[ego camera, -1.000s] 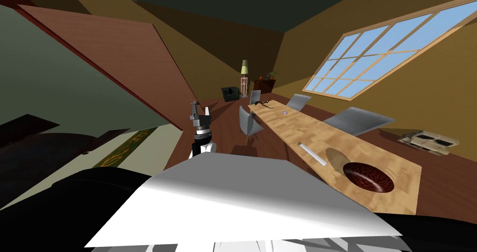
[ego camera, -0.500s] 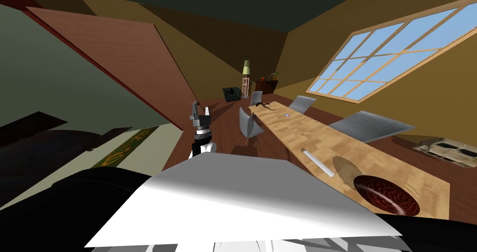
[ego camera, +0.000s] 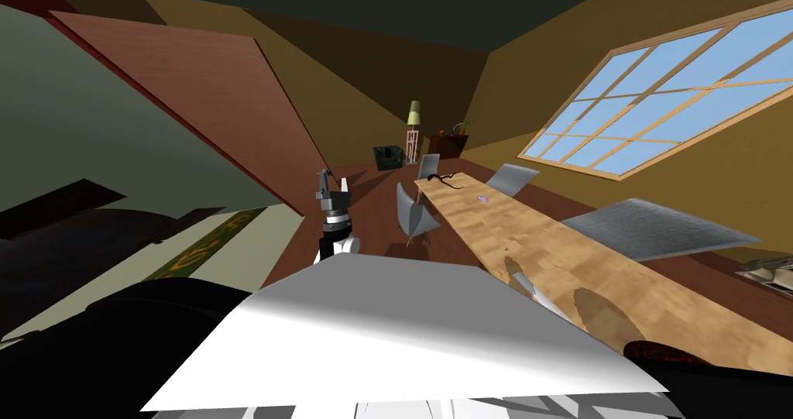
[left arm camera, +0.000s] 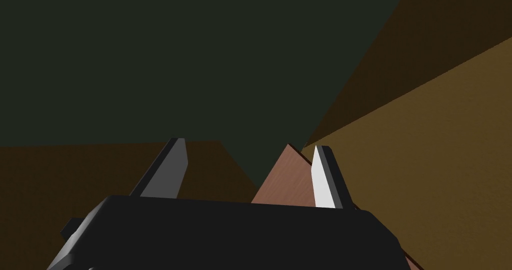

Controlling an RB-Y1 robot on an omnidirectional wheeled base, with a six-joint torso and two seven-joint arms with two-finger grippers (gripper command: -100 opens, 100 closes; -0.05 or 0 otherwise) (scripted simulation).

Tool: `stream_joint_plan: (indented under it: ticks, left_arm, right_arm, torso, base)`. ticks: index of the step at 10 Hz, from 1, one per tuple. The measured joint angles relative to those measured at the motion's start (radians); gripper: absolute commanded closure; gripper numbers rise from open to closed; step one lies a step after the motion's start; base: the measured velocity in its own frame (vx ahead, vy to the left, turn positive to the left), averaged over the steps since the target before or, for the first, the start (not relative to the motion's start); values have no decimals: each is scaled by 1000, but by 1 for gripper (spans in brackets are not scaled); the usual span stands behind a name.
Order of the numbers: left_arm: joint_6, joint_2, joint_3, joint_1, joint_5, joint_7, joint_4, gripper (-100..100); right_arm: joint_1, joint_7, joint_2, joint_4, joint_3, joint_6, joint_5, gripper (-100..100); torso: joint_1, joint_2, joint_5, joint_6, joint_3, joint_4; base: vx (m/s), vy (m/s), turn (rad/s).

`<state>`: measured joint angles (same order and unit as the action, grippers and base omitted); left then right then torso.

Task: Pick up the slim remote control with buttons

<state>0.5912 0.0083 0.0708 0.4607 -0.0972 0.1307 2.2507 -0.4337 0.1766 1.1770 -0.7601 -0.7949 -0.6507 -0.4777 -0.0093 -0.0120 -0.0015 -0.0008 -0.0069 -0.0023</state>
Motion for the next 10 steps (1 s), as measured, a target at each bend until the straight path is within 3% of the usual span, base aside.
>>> stream_joint_plan:
  ticks: [1, 3, 4, 7, 8, 9, 10]
  left_arm:
    - [0, 0, 0, 0, 0, 0, 0, 0]
    - [0, 0, 0, 0, 0, 0, 0, 0]
    - [0, 0, 0, 0, 0, 0, 0, 0]
    - [0, 0, 0, 0, 0, 0, 0, 0]
    - [0, 0, 0, 0, 0, 0, 0, 0]
    - [0, 0, 0, 0, 0, 0, 0, 0]
    - [0, 0, 0, 0, 0, 0, 0, 0]
  right_arm:
    - [22, 12, 9, 54, -16, -11, -9, -100]
    - [17, 12, 30, 40, -26, 8, -11, -100]
    - [35, 29, 20, 95, -40, 3, -18, -100]
    - [80, 39, 18, 146, -95, 8, -41, -100]
    - [82, 39, 18, 147, -97, 8, -42, 0]
    - [82, 39, 18, 146, -97, 8, -42, -100]
    - [83, 40, 2, 150, -96, 17, -44, -100]
  torso:
    - [0, -1, 0, 0, 0, 0]
    - [7, 6, 1, 1, 3, 1]
    - [4, 3, 1, 0, 2, 1]
    - [-1, 0, -1, 0, 0, 0]
    - [4, 4, 0, 1, 2, 1]
    - [9, 8, 1, 1, 5, 2]
    - [9, 11, 1, 1, 6, 2]
  base:
    - [126, -91, 72]
    - [94, -63, 42]
    - [190, -177, 126]
    - [129, -136, 84]
    - [14, -15, 2]
    - [-2, -32, 47]
    - [-15, -47, 52]
